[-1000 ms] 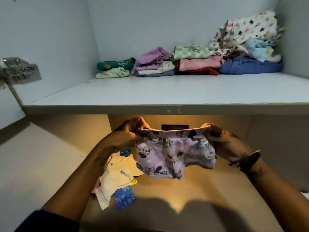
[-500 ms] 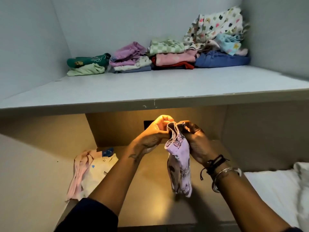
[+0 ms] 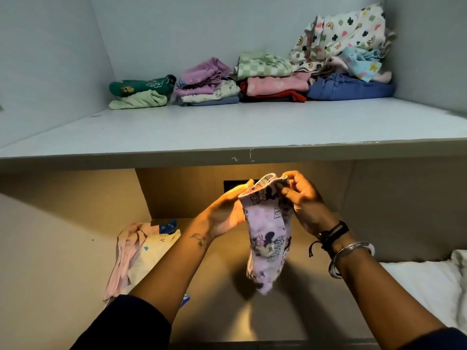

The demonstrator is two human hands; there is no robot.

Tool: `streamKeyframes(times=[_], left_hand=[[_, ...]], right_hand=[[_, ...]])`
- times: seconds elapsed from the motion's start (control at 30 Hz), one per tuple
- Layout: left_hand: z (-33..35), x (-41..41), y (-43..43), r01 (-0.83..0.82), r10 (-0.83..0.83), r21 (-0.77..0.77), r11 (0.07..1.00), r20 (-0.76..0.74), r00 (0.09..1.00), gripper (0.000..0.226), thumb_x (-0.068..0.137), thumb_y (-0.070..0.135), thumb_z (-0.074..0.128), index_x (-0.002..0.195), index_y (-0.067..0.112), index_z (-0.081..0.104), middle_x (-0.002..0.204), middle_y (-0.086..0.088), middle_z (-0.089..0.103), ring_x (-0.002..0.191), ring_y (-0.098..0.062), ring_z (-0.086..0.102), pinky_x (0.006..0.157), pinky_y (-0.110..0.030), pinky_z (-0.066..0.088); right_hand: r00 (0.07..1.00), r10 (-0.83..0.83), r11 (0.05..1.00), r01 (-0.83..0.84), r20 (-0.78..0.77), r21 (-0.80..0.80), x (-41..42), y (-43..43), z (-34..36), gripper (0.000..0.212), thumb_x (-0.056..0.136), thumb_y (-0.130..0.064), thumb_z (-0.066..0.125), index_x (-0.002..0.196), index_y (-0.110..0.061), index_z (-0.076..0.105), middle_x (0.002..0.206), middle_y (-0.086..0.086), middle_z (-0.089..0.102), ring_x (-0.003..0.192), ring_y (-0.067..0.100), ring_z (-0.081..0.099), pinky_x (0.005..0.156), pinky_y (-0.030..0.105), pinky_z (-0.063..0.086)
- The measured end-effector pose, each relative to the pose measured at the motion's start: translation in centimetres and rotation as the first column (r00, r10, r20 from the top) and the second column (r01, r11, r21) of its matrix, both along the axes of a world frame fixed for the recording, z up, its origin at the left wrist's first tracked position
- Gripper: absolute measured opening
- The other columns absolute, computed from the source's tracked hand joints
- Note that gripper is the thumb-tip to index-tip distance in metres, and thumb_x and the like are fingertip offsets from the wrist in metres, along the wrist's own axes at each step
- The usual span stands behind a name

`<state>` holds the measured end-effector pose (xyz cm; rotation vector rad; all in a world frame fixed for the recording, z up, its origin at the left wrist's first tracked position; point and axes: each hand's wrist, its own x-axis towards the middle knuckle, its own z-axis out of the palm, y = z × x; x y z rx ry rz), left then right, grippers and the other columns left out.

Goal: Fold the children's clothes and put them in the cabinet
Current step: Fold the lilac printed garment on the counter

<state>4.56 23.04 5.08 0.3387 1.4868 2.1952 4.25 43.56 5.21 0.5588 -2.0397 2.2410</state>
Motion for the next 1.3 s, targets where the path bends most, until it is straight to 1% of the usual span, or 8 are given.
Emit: streamKeyframes(times=[0.07,0.17,0.43,0.67,0.83,1.0,1.13,1.3], left_hand=[[-0.9,0.2,0.2,0.052,-0.052,0.087,0.995,-0.004,0.999,0.080,0.086,0.063,0.048,0.145,0.009,0.042,0.138,-0.016,0.056,0.126,-0.031,0.054,0.108,-0.049,0.037],[-2.4,-0.2,1.4,-0.163,0.096,-0.208,0.964,-0.299,0.950,0.053,0.077,0.030,0.077,0.125,0.014,0.060,0.117,-0.006,0.070,0.107,-0.018,0.067,0.089,-0.036,0.055],[-5.8,-2.4,4.5,-0.533,0.238,-0.404,0.744,-0.585,0.776,0.026,0.081,-0.014,0.053,0.082,0.012,0.059,0.081,0.001,0.059,0.071,-0.003,0.051,0.065,-0.023,0.044],[-19.3,9.8,3.3,-0.102,-0.120,-0.732,0.674,-0.245,0.962,0.015,0.084,0.016,0.068,0.095,0.013,0.057,0.096,-0.011,0.069,0.085,-0.023,0.065,0.078,-0.045,0.057],[-19.4,15.5,3.3,0.006,-0.157,-0.752,0.659,-0.130,0.979,0.028,0.084,0.041,0.070,0.099,0.020,0.061,0.098,0.003,0.072,0.085,-0.011,0.068,0.075,-0.030,0.060],[-14.0,8.8,3.7,0.004,-0.078,-0.656,0.755,-0.084,0.993,0.030,0.088,0.022,0.068,0.116,0.014,0.059,0.110,-0.005,0.071,0.094,-0.016,0.072,0.079,-0.036,0.061],[-9.5,1.1,4.0,-0.228,-0.022,-0.683,0.693,-0.337,0.941,0.029,0.086,0.013,0.068,0.102,-0.005,0.053,0.095,-0.023,0.066,0.078,-0.019,0.062,0.075,-0.052,0.055],[-7.0,-2.0,4.4,-0.396,0.060,-0.574,0.716,-0.515,0.855,0.028,0.079,0.017,0.070,0.092,0.000,0.051,0.084,-0.019,0.058,0.075,-0.014,0.050,0.064,-0.037,0.045]], right_hand=[[0.981,-0.190,0.982,0.191,-0.043,0.010,-1.0,0.4,-0.3,0.017,0.091,-0.008,0.058,0.102,-0.021,0.056,0.092,0.000,0.061,0.088,0.016,0.057,0.076,0.031,0.050],[0.952,-0.294,0.953,0.299,-0.088,0.042,-2.5,0.7,-1.1,0.032,0.091,-0.005,0.057,0.120,-0.019,0.054,0.110,0.005,0.062,0.100,0.018,0.060,0.084,0.028,0.051],[0.991,-0.131,0.945,0.133,-0.027,0.300,-1.1,4.9,-2.7,0.027,0.090,0.002,0.055,0.108,-0.016,0.063,0.104,-0.001,0.067,0.097,0.010,0.063,0.081,0.017,0.052],[0.912,0.185,0.815,-0.351,0.366,0.462,11.1,8.7,-13.9,0.022,0.092,-0.020,0.059,0.113,-0.017,0.055,0.114,-0.009,0.067,0.106,0.008,0.062,0.091,0.026,0.049],[0.839,0.145,0.877,-0.355,0.525,0.324,15.6,8.5,-16.7,0.026,0.093,-0.020,0.058,0.115,-0.009,0.052,0.116,0.005,0.068,0.107,0.018,0.066,0.088,0.032,0.054],[0.952,-0.063,0.886,-0.085,0.301,0.456,10.6,7.3,-13.6,0.010,0.094,-0.022,0.056,0.101,-0.015,0.054,0.083,0.004,0.067,0.071,0.013,0.068,0.063,0.031,0.055],[0.974,-0.194,0.909,0.133,0.119,0.395,3.1,6.6,-9.6,0.004,0.093,-0.016,0.058,0.094,-0.020,0.056,0.083,0.002,0.062,0.069,0.010,0.057,0.063,0.027,0.049],[0.986,-0.168,0.922,0.151,0.017,0.358,0.2,6.3,-5.2,0.010,0.095,-0.005,0.050,0.098,-0.015,0.050,0.085,-0.004,0.054,0.073,-0.004,0.053,0.064,0.012,0.046]])
